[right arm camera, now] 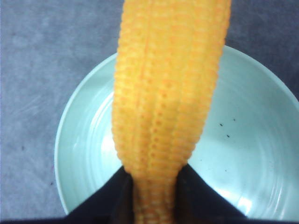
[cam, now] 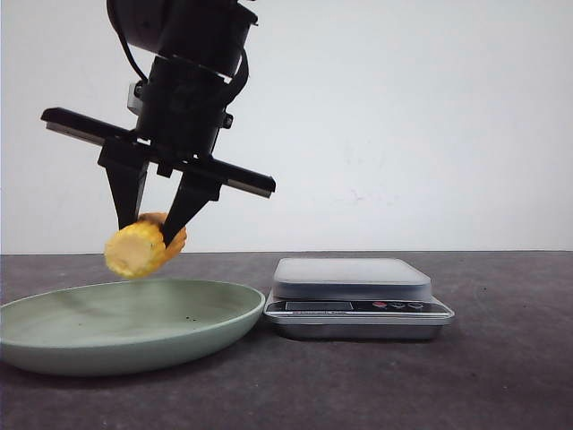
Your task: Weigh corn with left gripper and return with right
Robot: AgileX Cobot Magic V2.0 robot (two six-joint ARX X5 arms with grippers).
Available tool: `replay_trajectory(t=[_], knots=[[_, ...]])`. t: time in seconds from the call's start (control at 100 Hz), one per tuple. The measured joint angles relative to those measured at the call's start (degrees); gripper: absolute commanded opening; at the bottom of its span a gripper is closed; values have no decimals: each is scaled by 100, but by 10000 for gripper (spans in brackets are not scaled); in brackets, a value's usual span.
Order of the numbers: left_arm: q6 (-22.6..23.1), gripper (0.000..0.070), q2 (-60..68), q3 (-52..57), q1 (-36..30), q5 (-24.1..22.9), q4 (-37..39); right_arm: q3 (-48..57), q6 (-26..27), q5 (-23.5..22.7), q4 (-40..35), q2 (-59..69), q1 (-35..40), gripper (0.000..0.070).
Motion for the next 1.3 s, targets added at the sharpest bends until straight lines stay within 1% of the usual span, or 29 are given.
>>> replay_trajectory(t=[0.05,0.07,0.13,0.15,0.21,0.28,0.37,0.42,0.48,0.54,0.63,0.73,0.79,0.8,0.81,0.84,0.85,0.87,0.88,0.89,0.94,1.02,1.09,1.11,1.13,1.18,1.24,1.25,1.3], knots=[[0,393,0,0,0,0,0,0,98,-26,-2,55,0,3],[0,393,0,0,0,0,0,0,138,-57,-7,83,0,17],[0,393,0,0,0,0,0,0,227,-195,-26,175,4,133],[0,393,0,0,0,0,0,0,238,-219,-24,205,9,199],[-2,393,0,-4,0,0,0,0,275,-284,-15,254,20,328],[-2,393,0,-4,0,-2,0,0,280,-337,-42,260,48,428],[-2,393,0,-20,0,-2,0,0,221,-238,-28,260,146,487],[-2,393,0,-39,0,-4,0,0,136,-149,-31,260,188,502],[-2,393,0,-52,0,-2,0,2,-2,-79,-76,260,197,501],[-4,393,0,-52,0,-2,0,2,-177,101,-201,227,203,500],[-4,393,-2,-52,0,-2,0,2,-490,542,-280,-7,162,498],[-31,393,-2,-52,0,-2,0,2,-927,1075,-188,-621,140,485],[-63,393,-2,-52,0,-2,0,7,-1193,1394,-168,-1117,146,416],[-68,393,-2,-52,0,-2,0,9,-1239,1440,-168,-1202,153,387],[-68,393,-2,-52,0,-2,0,9,-1287,1497,-170,-1285,164,375],[-76,392,-2,-52,0,-2,0,28,-1427,1681,-186,-1532,210,302],[-83,392,-2,-52,0,-2,0,35,-1471,1746,-195,-1613,229,261],[-96,392,-2,-52,0,-2,0,46,-1572,1888,-199,-1768,275,203],[-98,392,-2,-52,0,-2,0,50,-1617,1967,-203,-1845,302,189],[-103,392,-2,-52,0,-4,0,52,-1668,2046,-205,-1921,328,142],[-116,392,-2,-52,0,-9,0,57,-1917,2468,-254,-2284,487,3],[-129,391,-2,-63,0,-15,0,57,-2317,3069,-376,-2800,765,4],[-131,380,-2,-98,0,-17,0,57,-2555,3438,-479,-3220,1034,5],[-131,362,-2,-111,0,-17,0,55,-2597,3536,-503,-3342,1117,6],[-131,325,-2,-122,0,-17,0,55,-2632,3648,-516,-3467,1204,6],[-131,193,-2,-140,0,-17,0,44,-2697,3995,-511,-3783,1447,6],[-131,16,-2,-153,0,-17,0,-9,-2739,4562,-428,-4168,1794,7],[-131,0,-2,-155,0,-20,0,-24,-2747,4662,-404,-4234,1856,7],[-133,0,-2,-173,0,-20,0,-151,-2761,5178,-295,-4542,2149,7]])
